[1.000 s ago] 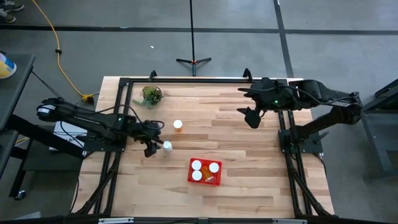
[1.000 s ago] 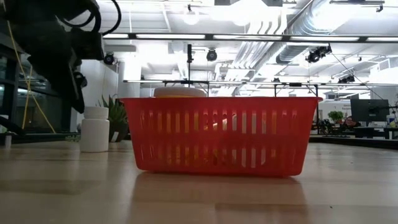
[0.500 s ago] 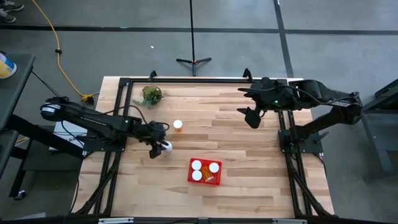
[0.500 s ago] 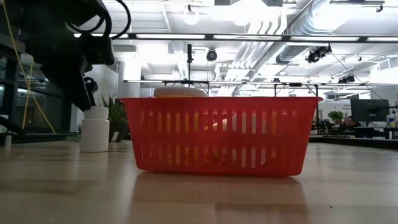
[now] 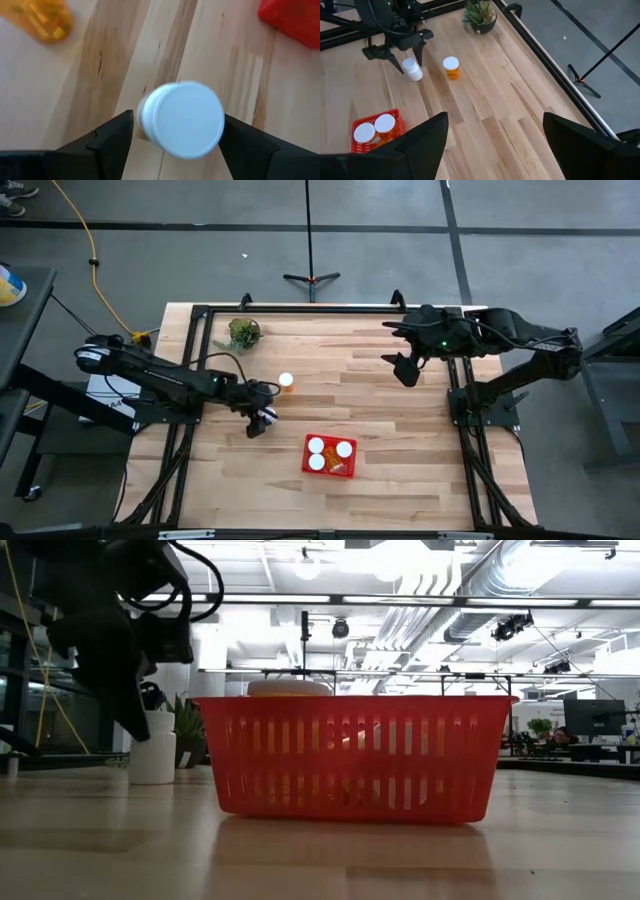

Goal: Pick and place pill bottles into a basket
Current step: Put the white pill bottle into the red bin

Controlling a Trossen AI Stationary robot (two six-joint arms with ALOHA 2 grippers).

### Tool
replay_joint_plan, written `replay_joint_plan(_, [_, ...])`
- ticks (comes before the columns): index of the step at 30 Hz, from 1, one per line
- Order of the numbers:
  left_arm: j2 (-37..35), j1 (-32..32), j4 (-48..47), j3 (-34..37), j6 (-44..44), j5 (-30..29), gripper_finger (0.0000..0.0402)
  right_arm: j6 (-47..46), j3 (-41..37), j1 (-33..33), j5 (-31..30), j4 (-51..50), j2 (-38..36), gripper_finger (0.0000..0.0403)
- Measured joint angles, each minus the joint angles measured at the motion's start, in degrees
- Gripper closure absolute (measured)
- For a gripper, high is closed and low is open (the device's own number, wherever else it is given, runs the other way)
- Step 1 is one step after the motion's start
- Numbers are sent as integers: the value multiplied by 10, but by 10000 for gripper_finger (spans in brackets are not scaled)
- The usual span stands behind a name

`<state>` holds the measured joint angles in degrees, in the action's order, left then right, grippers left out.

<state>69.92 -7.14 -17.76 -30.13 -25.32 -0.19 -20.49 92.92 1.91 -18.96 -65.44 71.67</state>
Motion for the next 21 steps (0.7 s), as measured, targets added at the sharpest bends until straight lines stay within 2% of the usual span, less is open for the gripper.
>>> replay_joint_plan(8, [5,0,36,0,0,0,97,-1,0,0,0,0,0,86])
replay_joint_plan(11, [5,0,32,0,7,-1,117,-3,0,0,0,-1,0,86])
replay_joint_plan(17, [5,0,33,0,11,6,184,-4,0,0,3,-1,0,86])
replay_joint_plan(21, [5,0,38,0,11,17,189,-4,0,0,3,-3,0,86])
